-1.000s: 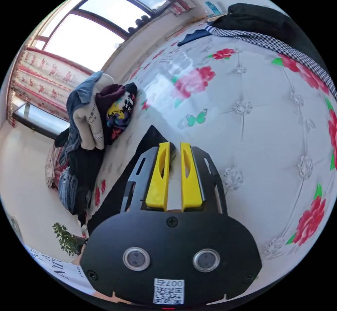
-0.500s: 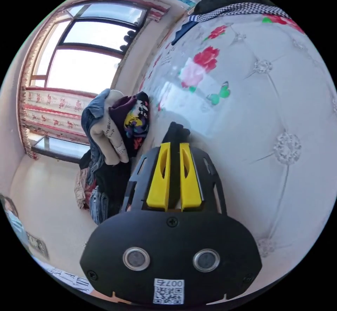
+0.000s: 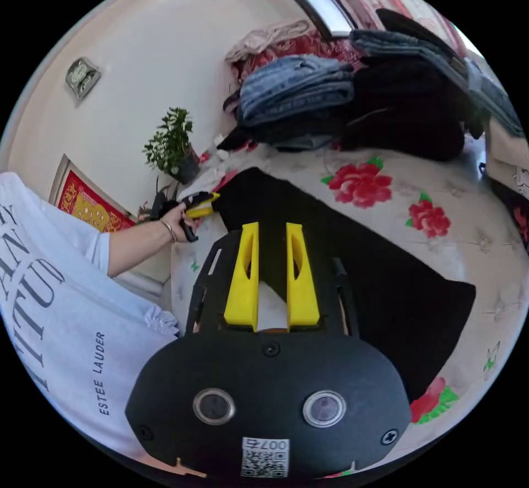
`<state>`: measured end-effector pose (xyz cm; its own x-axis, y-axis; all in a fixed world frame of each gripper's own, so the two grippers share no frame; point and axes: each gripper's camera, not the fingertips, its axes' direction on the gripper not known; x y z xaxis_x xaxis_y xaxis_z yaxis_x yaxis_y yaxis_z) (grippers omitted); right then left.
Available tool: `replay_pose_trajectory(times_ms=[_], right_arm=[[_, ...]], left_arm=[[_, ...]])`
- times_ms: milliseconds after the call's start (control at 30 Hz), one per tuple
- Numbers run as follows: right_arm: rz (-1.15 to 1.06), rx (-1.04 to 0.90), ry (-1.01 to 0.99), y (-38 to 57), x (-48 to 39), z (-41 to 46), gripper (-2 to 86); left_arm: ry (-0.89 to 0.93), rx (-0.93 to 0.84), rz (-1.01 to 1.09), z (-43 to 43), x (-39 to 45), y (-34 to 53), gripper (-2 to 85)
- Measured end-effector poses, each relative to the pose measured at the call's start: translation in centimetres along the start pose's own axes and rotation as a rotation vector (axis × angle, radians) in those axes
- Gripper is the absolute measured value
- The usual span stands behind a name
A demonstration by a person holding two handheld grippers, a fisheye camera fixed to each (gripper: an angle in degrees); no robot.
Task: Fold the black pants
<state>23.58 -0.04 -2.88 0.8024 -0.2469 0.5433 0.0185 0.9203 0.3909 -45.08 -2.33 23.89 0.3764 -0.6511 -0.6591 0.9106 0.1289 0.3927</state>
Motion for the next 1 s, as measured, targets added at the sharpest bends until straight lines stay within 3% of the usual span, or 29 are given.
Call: replay_pose_trajectory(times_ms=[133,300,367,467,600,700,800,1000], right_arm=[[0.077,-0.012,0.02,2.8,-0.1,-0.4,6.0],[0.218,0.101,0.193,6.6,2.4,-6.7,6.7],[0.314,0.147,0.226,8.1,3.8,-9.0,7.1],[0.432,0.251,0.279,10.7,5.7,-12.0,7.5],[0.598,0.359,0.305,13.5,8.3,-13.9,7.8],[0.658,0.38,0.283,14.4,9.9,-13.7,8.0],[0.703,0.348,0.184,14.6,11.9,-12.6,8.6],[0.751,0.295,0.028,13.6,16.6,-9.5,10.1]], left_arm=[[0.17,-0.004,0.037,1.2,1.8,1.0,3.8],[0.342,-0.046,0.471,0.6,14.3,5.2,3.6],[0.44,-0.144,0.764,1.0,23.0,10.3,3.8],[0.553,-0.336,1.03,3.8,31.9,19.4,4.5],[0.692,-0.653,1.168,11.2,36.9,31.6,8.3],[0.591,-0.83,1.163,16.7,37.1,37.9,12.4],[0.49,-0.793,1.129,18.2,35.5,38.5,12.4],[0.139,-0.631,0.897,20.7,29.2,31.3,13.1]])
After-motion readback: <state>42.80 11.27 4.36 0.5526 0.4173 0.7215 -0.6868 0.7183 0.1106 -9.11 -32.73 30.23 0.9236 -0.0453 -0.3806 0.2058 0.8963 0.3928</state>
